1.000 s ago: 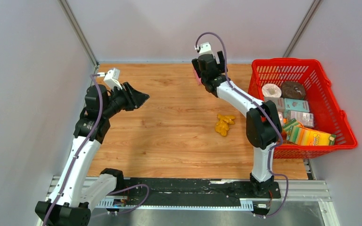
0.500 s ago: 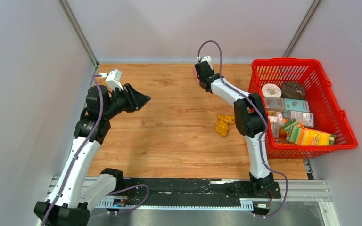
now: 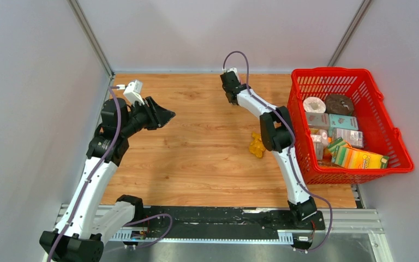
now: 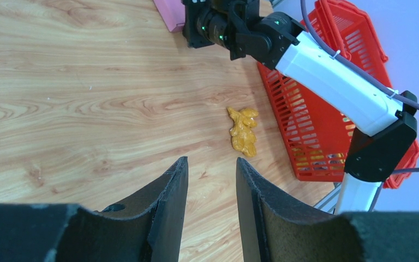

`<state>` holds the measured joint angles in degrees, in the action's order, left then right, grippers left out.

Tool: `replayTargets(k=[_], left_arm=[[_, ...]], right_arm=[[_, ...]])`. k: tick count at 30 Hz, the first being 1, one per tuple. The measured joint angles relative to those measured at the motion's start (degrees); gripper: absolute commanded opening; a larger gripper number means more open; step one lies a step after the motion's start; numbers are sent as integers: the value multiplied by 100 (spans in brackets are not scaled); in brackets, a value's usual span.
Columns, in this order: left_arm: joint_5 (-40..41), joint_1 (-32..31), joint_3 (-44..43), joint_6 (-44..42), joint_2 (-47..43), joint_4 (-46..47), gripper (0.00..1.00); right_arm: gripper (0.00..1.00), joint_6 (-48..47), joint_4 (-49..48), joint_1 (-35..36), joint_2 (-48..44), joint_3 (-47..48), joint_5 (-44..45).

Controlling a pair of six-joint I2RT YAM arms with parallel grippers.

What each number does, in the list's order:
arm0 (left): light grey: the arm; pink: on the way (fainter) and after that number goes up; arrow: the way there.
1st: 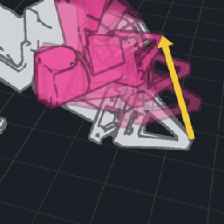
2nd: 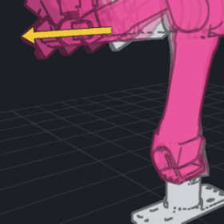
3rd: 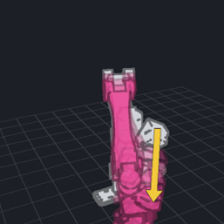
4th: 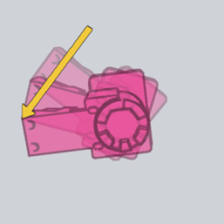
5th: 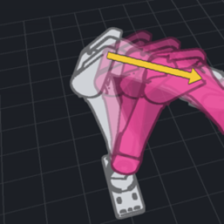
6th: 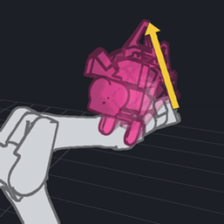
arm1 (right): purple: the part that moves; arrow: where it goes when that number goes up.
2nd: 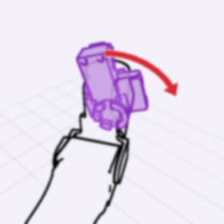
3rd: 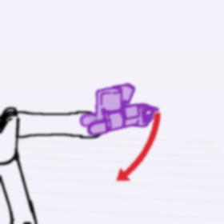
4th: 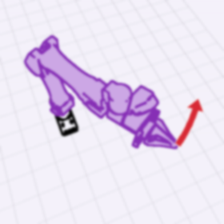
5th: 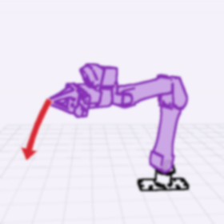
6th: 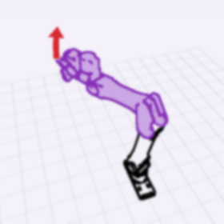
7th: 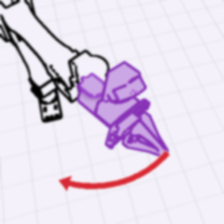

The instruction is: Fold the paper box

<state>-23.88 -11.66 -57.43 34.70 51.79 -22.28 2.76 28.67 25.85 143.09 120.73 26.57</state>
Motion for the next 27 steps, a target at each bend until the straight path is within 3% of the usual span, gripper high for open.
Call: replayTargets(k=[9, 14, 20, 27], left_arm=[[2, 0, -2, -2, 79, -2, 46], [28, 0, -42, -9, 66, -87, 46], [39, -7, -127, -13, 2, -195, 46], [37, -33, -127, -11, -197, -356, 46]], right_arm=[[12, -22, 337, 2, 846, 1670, -389], [13, 4, 378, 39, 887, 1845, -531], [22, 105, 374, 146, -273, 46, -549], [50, 461, 544, 632, -3571, -2216, -282]])
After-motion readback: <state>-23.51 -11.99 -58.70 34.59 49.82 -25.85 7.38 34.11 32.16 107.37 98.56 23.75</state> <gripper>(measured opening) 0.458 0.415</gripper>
